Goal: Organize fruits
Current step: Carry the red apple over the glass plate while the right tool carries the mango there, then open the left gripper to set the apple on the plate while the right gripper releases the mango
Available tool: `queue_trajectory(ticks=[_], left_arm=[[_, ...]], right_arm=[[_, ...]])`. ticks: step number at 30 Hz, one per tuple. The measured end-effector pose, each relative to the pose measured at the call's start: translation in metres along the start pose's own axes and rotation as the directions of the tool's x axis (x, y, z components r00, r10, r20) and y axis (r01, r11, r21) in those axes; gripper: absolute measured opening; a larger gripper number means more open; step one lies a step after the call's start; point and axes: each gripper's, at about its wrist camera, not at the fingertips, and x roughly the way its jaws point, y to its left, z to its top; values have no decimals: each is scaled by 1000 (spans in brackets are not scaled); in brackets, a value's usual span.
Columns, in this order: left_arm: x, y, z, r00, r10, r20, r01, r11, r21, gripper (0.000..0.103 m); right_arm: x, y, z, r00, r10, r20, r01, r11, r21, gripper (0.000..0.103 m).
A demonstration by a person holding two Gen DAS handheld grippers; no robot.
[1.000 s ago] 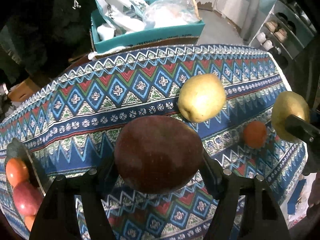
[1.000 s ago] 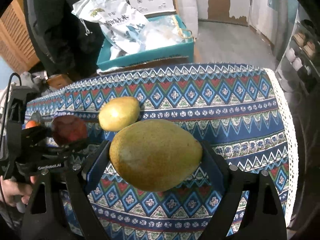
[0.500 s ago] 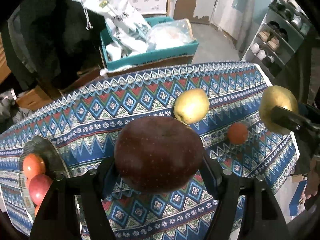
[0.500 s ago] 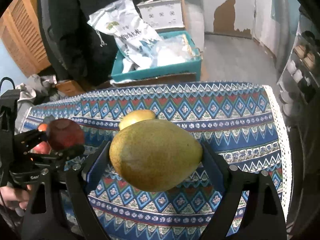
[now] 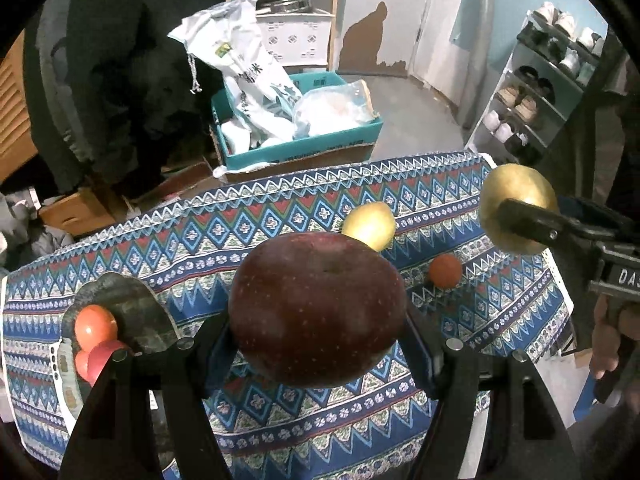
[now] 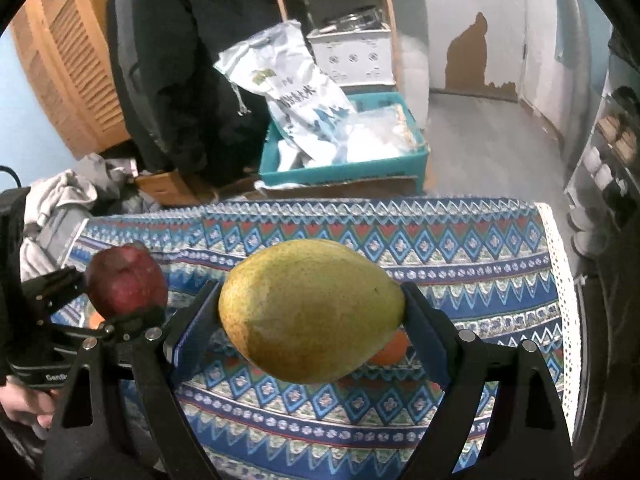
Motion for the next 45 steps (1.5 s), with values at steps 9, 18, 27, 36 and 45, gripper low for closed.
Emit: queue_trajectory(ticks=[9, 18, 27, 36, 45], left_arm=[[-25, 25, -10, 999, 26, 36, -25, 999, -34, 73], [-36, 54, -20, 998, 45, 43, -41, 996, -85, 73], [-42, 94, -38, 997, 69, 32, -63, 984, -169, 73], [-43, 132, -65, 994, 107, -2, -105, 966, -236, 73], [-27, 164, -92, 990, 115, -78, -133, 946, -296, 73]], right_arm=[[-4, 34, 10, 1000, 25, 15, -24, 999, -44, 87], [8, 72, 21, 998, 64, 5, -64, 994, -88, 87], [32, 118, 27, 992, 120, -30, -123, 983, -134, 87], [65, 172, 25, 978, 183, -97, -199, 961, -191, 87], [103, 217, 19, 951, 247, -185, -283, 938, -201, 87]])
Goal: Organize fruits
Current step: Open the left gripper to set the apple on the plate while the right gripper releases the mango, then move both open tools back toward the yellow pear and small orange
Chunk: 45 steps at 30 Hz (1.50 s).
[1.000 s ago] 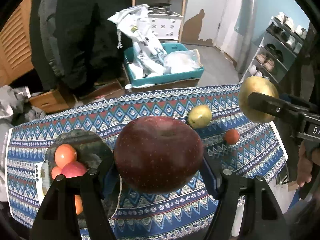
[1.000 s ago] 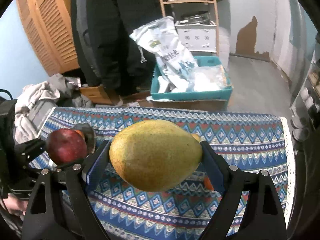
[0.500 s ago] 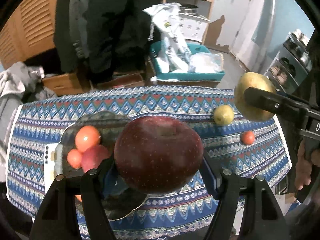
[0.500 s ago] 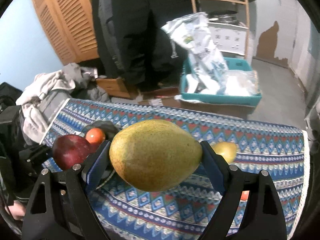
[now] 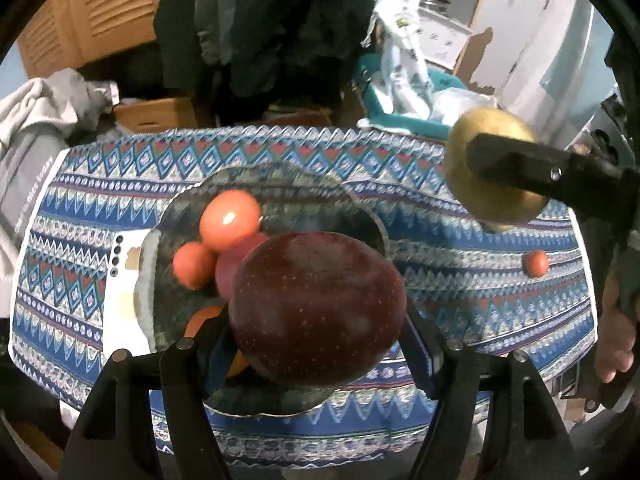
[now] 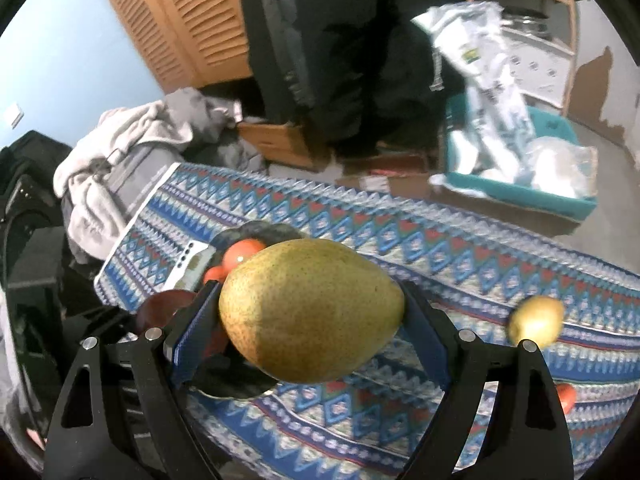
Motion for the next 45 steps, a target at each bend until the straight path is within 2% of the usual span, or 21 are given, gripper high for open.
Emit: queue_trajectory(ticks=[11, 27, 34, 38, 45], left_arm=[[27, 22, -11, 996, -17, -89, 12, 998, -58, 73], [56, 27, -17, 983, -28, -181, 13, 996, -83, 73], [54, 22, -17, 986, -11, -167, 3, 999, -49, 73], [43, 22, -10, 993, 1, -119, -6, 999, -44, 72], [38, 29, -10, 993, 4, -118, -11, 998, -58, 72]], right_arm=[[56, 17, -7, 994, 9, -108, -11, 1000, -16, 87], [92, 19, -17, 980, 36, -198, -34, 999, 12, 88], [108, 20, -29, 969, 25, -245, -25, 1000, 2, 89], [106, 23, -28, 973, 27, -228, -29, 1000, -5, 88], [80, 25, -13, 989, 30, -146, -31, 1000, -2, 88]])
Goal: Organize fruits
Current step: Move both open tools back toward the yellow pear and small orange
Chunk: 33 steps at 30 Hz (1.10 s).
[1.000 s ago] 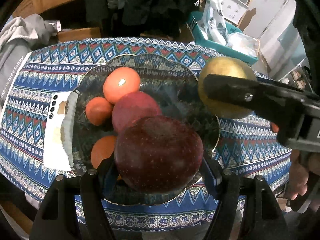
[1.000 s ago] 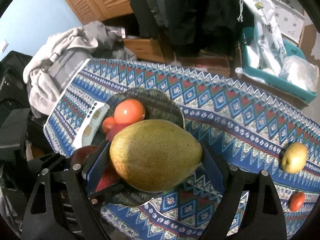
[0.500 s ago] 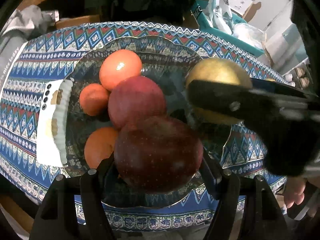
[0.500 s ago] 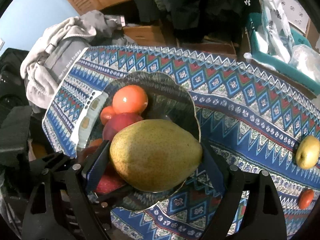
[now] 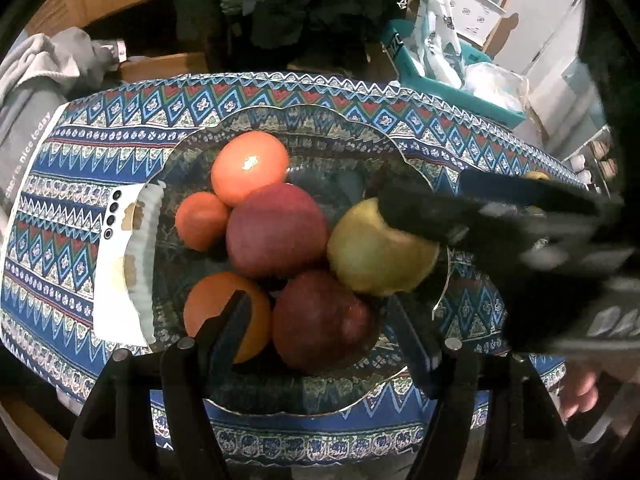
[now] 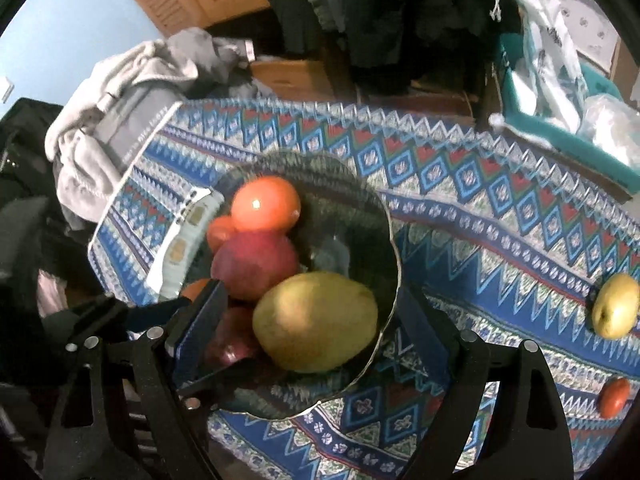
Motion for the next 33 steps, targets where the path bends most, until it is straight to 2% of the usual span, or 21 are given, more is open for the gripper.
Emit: queue_trajectory(ticks=[11, 19, 23, 33], left_arm=[[-27, -2, 2, 998, -21, 61, 23, 999, -32, 72], [-47, -18, 5, 993, -25, 112, 25, 1000, -1, 73], [-55, -27, 6, 991, -36, 129, 35, 999, 11, 77], [-66, -62, 7, 986, -59, 156, 46, 995, 83, 77]], right_arm=[[-52, 0, 0, 983, -153, 106, 156, 987, -29, 88], [-84, -9, -10, 966, -214, 144, 218, 976, -14, 88], [-101, -17, -18, 957, -242, 160, 246, 969, -5, 88], [-137, -41, -45, 936, -301, 183, 300, 953, 32, 88]])
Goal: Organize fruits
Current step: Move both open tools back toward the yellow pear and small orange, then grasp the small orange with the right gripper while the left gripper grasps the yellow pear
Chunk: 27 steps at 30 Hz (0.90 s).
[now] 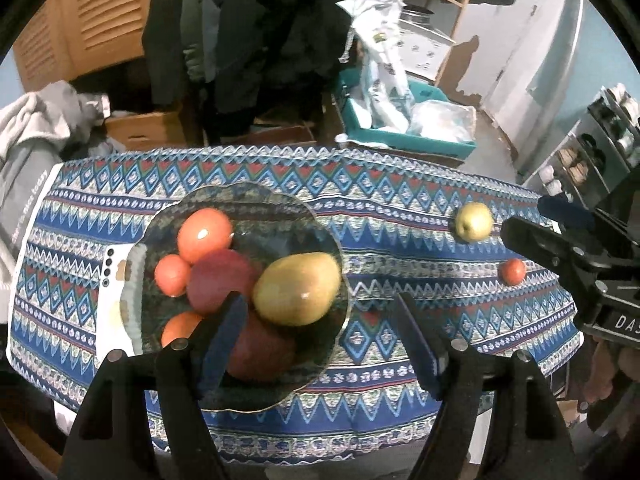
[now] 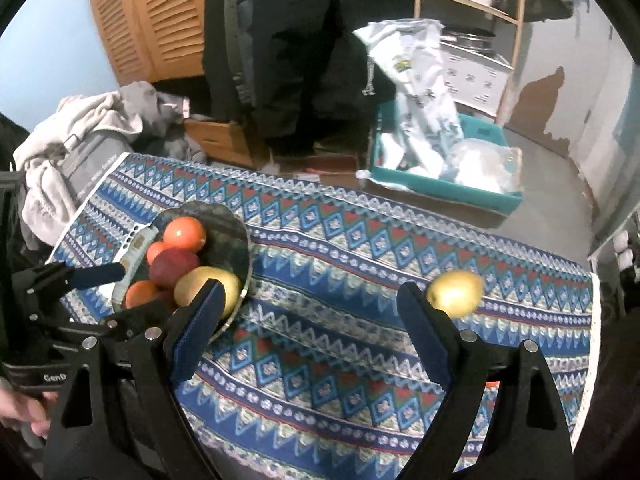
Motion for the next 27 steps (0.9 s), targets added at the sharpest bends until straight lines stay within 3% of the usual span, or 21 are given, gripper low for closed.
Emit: queue_trajectory(ticks=[15, 27], left_arm=[[-10, -58, 3, 1000, -17, 26, 14, 993, 114, 80], [9, -105, 4, 1000, -15, -2, 15, 978, 208, 80]], right_arm=[[-30, -53, -32, 998, -51, 21, 49, 997, 58, 88], [-32, -113, -57, 995, -98, -7, 98, 984, 149, 88]])
